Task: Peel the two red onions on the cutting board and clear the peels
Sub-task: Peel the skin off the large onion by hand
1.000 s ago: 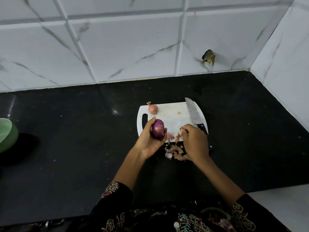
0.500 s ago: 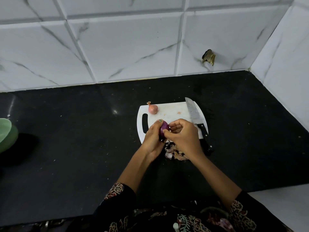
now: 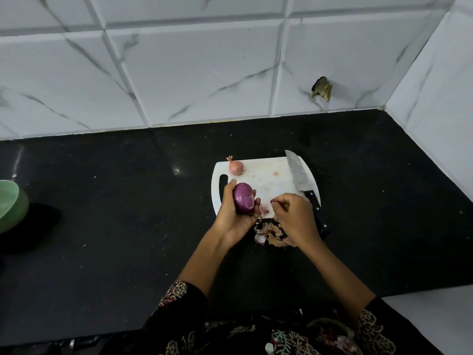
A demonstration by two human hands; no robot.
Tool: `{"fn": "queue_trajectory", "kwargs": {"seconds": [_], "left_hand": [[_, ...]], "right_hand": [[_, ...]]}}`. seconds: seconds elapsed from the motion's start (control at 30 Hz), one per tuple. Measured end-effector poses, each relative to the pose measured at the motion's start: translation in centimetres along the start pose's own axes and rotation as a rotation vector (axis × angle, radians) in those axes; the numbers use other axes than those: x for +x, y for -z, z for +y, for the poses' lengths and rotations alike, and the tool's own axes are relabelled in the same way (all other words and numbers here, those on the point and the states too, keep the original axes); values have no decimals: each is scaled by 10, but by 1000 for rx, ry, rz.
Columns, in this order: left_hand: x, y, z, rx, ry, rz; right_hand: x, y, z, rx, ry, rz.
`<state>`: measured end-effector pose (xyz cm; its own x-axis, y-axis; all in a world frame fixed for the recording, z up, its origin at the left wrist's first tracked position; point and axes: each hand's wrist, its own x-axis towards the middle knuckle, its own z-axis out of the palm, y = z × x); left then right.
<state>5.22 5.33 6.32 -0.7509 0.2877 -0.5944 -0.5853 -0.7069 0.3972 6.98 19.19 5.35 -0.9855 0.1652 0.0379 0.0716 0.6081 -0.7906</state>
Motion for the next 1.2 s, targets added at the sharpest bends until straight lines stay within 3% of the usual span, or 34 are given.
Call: {"fn": "queue_trajectory", "kwargs": {"seconds": [0.13, 0.23, 0.37, 0.53, 0.6, 0.73, 0.83, 1.07, 1.2], "left_hand": [[4, 7, 4, -81, -2, -47], [3, 8, 4, -140, 24, -65], [-1, 8, 6, -169, 12, -32], [-6, 3, 6, -78, -60, -103], [-7, 2, 6, 12, -89, -108], [-3, 3, 8, 425, -76, 15], [0, 2, 5, 515, -114, 71], [6, -3, -2, 591, -182, 66], [10, -3, -5, 636, -243, 79]], "right_hand": [[2, 1, 9, -242, -12, -86], [2, 8, -3, -49, -12, -67], [-4, 15, -30, 351, -122, -175], [-10, 7, -41, 341, -129, -335], [-13, 5, -42, 270, -70, -311], [-11, 10, -37, 253, 63, -309], [-8, 16, -37, 235, 100, -341], [-11, 10, -46, 187, 57, -72], [-12, 10, -49, 127, 55, -18]]}}
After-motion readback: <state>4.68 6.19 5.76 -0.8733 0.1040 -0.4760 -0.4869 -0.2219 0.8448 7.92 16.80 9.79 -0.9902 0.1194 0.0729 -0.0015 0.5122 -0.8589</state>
